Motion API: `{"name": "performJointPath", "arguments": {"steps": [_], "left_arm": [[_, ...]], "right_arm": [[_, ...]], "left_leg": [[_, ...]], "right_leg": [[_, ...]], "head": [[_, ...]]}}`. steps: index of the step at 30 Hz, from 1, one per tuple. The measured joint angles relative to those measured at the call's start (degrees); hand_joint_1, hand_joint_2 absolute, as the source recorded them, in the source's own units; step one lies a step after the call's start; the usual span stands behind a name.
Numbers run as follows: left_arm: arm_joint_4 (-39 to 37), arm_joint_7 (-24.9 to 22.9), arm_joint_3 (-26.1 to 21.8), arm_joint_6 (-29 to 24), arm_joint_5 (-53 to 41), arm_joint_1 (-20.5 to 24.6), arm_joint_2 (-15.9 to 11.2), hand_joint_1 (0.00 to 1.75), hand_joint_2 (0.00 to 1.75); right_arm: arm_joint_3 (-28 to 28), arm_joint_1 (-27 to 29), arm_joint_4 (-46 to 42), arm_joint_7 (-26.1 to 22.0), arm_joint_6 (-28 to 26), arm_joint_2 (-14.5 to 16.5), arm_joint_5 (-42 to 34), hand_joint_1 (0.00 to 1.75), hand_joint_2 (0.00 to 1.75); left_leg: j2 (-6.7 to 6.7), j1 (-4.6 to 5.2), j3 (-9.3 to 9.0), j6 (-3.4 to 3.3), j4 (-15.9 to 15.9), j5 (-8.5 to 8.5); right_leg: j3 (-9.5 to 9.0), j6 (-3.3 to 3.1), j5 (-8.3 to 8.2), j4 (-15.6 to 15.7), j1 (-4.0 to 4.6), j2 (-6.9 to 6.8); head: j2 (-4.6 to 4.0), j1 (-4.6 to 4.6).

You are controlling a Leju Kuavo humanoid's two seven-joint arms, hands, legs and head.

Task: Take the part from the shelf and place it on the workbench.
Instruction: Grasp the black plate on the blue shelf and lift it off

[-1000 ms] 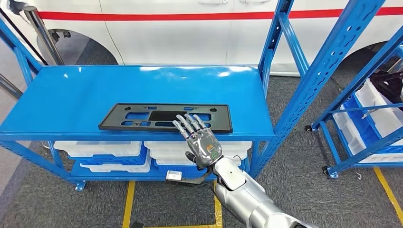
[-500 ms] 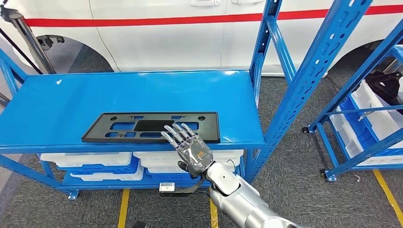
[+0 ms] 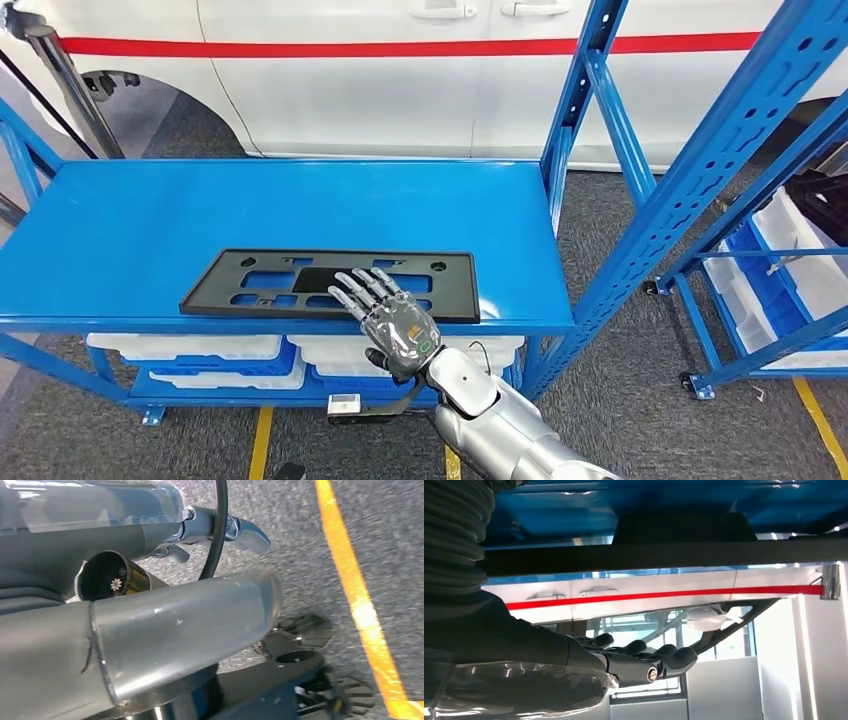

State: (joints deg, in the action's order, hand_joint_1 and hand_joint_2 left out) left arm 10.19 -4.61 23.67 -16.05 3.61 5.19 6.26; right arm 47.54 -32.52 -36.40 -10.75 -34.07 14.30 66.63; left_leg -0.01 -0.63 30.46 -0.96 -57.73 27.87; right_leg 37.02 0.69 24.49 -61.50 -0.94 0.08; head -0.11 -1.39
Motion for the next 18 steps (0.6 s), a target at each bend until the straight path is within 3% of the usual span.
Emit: {"name": "performJointPath", "arguments": {"steps": [2,5,6,8,9,10,11,12,14,16,18], "left_arm": [[0.0,0.0,0.0,-0.1,0.0,0.1,0.0,0.0,0.0],[0.0,0.0,0.0,-0.1,0.0,0.1,0.0,0.0,0.0],[0.0,0.0,0.0,-0.1,0.0,0.1,0.0,0.0,0.0],[0.0,0.0,0.0,-0.1,0.0,0.1,0.0,0.0,0.0],[0.0,0.0,0.0,-0.1,0.0,0.0,0.0,0.0,0.0],[0.0,0.0,0.0,-0.1,0.0,-0.1,0.0,0.0,0.0],[0.0,0.0,0.0,-0.1,0.0,-0.2,0.0,0.0,0.0],[0.0,0.0,0.0,-0.1,0.0,-0.3,0.0,0.0,0.0],[0.0,0.1,0.0,-0.1,0.0,-0.3,0.0,0.0,0.0],[0.0,0.1,0.0,-0.1,0.0,-0.2,0.0,0.0,0.0],[0.0,0.1,0.0,-0.2,0.0,-0.2,0.0,0.0,0.0]], "right_arm": [[0.2,0.1,-0.2,0.0,0.1,0.0,-0.1,0.0,1.75],[0.5,0.1,-0.5,0.0,0.1,0.1,-0.3,0.0,1.75],[0.7,0.1,-0.6,0.0,0.1,0.1,-0.3,0.0,1.75],[0.9,0.1,-0.7,0.0,0.2,0.2,-0.4,0.0,1.75],[0.9,0.2,-0.7,0.0,0.2,0.2,-0.5,0.0,1.75],[1.0,0.3,-0.7,0.0,0.2,0.2,-0.5,0.0,1.75],[1.0,0.4,-0.7,0.1,0.2,0.2,-0.6,0.0,1.75],[1.0,0.5,-0.8,0.1,0.2,0.2,-0.7,0.0,1.75],[1.2,0.4,-0.9,0.3,0.3,0.2,-0.9,0.0,1.75],[1.5,0.4,-1.1,0.4,0.4,0.2,-1.0,0.0,1.75],[1.8,0.3,-1.2,0.4,0.5,0.1,-1.0,0.0,1.75]], "left_leg": [[0.0,0.08,0.14,0.79,-0.2,0.42],[0.06,-0.19,0.37,1.71,-1.3,1.46],[0.06,-0.26,1.44,1.97,-3.6,2.52],[0.06,-0.38,5.71,2.4,-11.1,5.22],[0.06,-0.43,8.0,2.54,-14.6,6.01],[0.06,-0.47,9.61,2.61,-16.5,5.77],[0.06,-0.51,10.13,2.59,-16.1,4.23],[0.07,-0.53,9.6,2.48,-13.6,1.76],[0.06,-0.39,7.09,2.07,-6.1,-3.1],[0.03,-0.1,5.43,1.5,-1.7,-4.17],[-0.03,0.03,5.02,0.91,-1.0,-3.42]], "right_leg": [[-0.35,-0.58,0.54,1.0,0.32,0.15],[-1.08,-1.65,0.93,1.7,0.14,0.28],[-1.54,-2.01,1.08,2.0,0.0,0.22],[-2.25,-2.46,1.58,2.1,-0.01,0.1],[-2.54,-2.55,1.86,2.1,0.01,0.1],[-2.9,-2.56,2.17,2.1,0.04,0.16],[-3.36,-2.51,2.51,2.1,0.04,0.25],[-3.93,-2.41,2.89,2.1,0.03,0.35],[-4.88,-2.02,3.71,2.1,0.12,0.5],[-5.04,-1.47,4.17,2.1,0.29,0.6],[-5.08,-0.92,4.3,2.3,0.36,0.62]], "head": [[0.0,0.02],[0.0,0.05],[0.0,0.06],[0.0,0.1],[0.0,0.1],[0.0,0.11],[0.0,0.1],[0.0,0.11],[0.0,0.08],[0.0,0.08],[0.0,0.11]]}}
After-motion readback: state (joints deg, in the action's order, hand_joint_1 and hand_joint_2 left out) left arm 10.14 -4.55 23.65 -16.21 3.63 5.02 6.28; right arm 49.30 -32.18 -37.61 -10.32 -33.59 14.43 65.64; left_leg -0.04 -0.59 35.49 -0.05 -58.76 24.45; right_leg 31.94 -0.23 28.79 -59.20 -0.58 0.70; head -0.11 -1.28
